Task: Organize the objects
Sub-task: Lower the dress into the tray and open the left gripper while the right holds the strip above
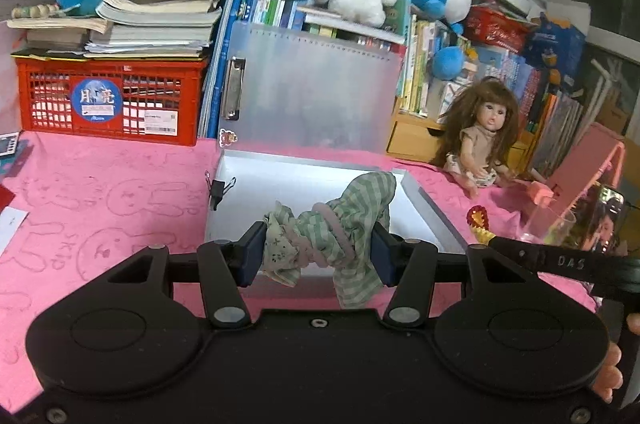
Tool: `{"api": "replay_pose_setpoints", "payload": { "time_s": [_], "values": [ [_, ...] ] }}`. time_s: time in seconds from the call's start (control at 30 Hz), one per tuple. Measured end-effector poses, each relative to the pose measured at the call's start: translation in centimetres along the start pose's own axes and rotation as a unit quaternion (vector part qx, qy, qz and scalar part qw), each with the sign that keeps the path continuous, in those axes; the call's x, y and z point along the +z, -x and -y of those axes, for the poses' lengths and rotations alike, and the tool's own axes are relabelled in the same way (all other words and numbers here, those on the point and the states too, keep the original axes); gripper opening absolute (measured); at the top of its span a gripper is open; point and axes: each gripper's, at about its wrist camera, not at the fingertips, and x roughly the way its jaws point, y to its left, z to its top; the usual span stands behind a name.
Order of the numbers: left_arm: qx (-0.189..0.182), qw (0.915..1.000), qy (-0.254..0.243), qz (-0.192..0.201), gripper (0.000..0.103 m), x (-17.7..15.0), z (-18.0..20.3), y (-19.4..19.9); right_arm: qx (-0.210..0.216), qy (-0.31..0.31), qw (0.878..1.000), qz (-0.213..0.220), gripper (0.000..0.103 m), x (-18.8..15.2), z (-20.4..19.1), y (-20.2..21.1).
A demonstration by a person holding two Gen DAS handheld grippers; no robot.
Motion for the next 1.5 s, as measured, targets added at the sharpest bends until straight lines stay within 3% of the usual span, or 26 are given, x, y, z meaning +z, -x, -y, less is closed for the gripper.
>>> {"api": "replay_pose_setpoints", "payload": {
  "time_s": [0.37, 0.6, 0.73, 1.03, 1.5],
  "values": [
    [0.041, 0.9988, 0.003, -0.029, 0.052, 2.3, -0.6, -7.4, 0.008, -0.057, 0.998, -0.028, 0.023, 2.8, 1.8, -4.9],
    [0.071, 0.9962, -0.005, -0.05, 0.052, 1.7, -0.9, -10.8, 0.002, -0.077, 0.996, -0.053, 0.023, 3.2, 2.4, -8.5],
    [0.073, 0.995, 0.016, -0.067, 0.052, 1.2, -1.1, -12.5, -0.002, -0.085, 0.995, -0.06, 0.023, 3.2, 2.6, -10.1],
    [0.08, 0.9931, 0.016, -0.083, 0.052, 0.8, -0.7, -14.7, -0.02, -0.084, 0.993, -0.075, 0.023, 2.6, 2.7, -12.8],
    [0.088, 0.9908, 0.01, -0.103, 0.052, 1.5, -0.2, -16.9, -0.01, -0.083, 0.993, -0.089, 0.023, 2.5, 1.3, -15.4]
  ]
}}
